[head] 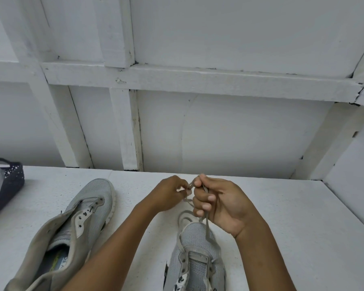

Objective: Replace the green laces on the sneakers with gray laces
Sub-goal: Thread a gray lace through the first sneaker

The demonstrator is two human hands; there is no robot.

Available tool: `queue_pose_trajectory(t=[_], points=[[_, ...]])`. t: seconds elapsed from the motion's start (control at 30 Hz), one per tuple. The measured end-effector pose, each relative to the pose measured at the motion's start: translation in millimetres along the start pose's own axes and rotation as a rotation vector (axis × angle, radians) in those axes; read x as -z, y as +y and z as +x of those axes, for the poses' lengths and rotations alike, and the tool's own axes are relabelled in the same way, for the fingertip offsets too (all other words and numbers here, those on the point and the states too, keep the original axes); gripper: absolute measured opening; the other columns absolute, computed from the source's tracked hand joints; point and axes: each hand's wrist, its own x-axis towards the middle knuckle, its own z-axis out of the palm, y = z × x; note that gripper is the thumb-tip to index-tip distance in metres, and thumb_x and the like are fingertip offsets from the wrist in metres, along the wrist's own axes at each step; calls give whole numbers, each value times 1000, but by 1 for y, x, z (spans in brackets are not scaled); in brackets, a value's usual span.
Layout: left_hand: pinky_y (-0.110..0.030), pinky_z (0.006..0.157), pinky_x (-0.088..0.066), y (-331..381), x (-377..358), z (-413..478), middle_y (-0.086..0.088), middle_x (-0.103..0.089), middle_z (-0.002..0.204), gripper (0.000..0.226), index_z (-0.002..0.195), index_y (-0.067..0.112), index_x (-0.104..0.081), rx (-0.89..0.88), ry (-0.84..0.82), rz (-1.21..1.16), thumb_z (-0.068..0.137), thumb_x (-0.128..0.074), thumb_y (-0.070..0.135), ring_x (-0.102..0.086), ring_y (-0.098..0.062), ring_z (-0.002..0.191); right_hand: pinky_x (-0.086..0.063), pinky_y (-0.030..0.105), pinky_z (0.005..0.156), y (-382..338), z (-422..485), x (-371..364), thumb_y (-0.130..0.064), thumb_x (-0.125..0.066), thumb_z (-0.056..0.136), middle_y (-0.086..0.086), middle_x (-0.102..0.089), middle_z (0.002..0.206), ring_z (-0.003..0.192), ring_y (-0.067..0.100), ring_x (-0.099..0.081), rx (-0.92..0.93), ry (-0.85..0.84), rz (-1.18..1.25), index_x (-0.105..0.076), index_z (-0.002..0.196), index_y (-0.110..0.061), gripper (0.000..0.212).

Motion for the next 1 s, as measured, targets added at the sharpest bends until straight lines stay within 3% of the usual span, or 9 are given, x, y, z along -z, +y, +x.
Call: queue_pose_trajectory(t=[0.13,0.2,0.27,0.43,0.57,0.67,0.77,0.9,1.0], points=[[-13,102,-40,22,21,-16,17,-50,136,45,132,41,-51,-290,-26,-191,96,-64,19,-46,6,125,-40,26,46,3,3,2,-20,-36,104,-3,-29,49,41,11,-34,-19,18,-10,-52,80,-8,30],[-25,102,-47,32,31,-20,12,-57,133,31,125,33,-62,-319,-88,-334,97,-60,18,-53,-2,124,-40,26,46,2,3,2,-20,-37,104,-3,-30,49,41,11,-34,-17,16,-6,-52,81,-8,30],[-35,99,-51,37,37,-22,2,-68,118,19,112,18,-70,-317,-107,-365,98,-58,15,-63,-13,114,-41,27,45,1,2,1,-21,-38,103,-3,-30,48,41,12,-35,-11,4,-9,-52,81,-8,29],[-23,89,-50,35,35,-16,7,-73,90,19,97,10,-73,-264,54,-433,100,-55,12,-67,-9,93,-41,27,46,-1,-2,-3,-23,-42,99,-2,-30,48,41,12,-36,5,6,-18,-53,80,-8,26],[-44,92,-52,18,21,-4,4,-74,88,19,92,15,-74,-130,173,-344,100,-57,16,-68,-20,93,-39,27,48,-1,-4,-6,-23,-43,100,-3,-30,49,42,13,-35,24,7,-35,-54,81,-9,26],[-45,93,-51,16,14,0,4,-74,93,17,94,15,-74,-92,127,-210,99,-58,16,-67,-16,95,-38,27,47,3,0,-4,-21,-39,103,-3,-30,49,42,12,-33,0,27,-38,-52,82,-9,27],[-37,98,-48,19,15,-1,6,-69,113,18,107,21,-72,-109,87,-169,98,-58,14,-62,-10,108,-37,26,45,4,1,-1,-21,-39,103,-3,-28,49,41,11,-32,-10,26,-15,-52,80,-10,28],[-7,97,-37,31,31,-15,18,-53,139,38,132,38,-56,-298,-23,-253,100,-56,18,-45,8,128,-39,26,45,5,4,6,-20,-38,104,-4,-29,48,41,11,-32,-15,44,17,-52,80,-10,30],[-10,96,-40,36,37,-17,8,-62,130,28,122,22,-67,-396,-63,-245,99,-57,12,-55,2,121,-39,25,45,6,5,9,-20,-36,104,-5,-30,47,41,11,-33,-30,50,28,-51,79,-11,30]])
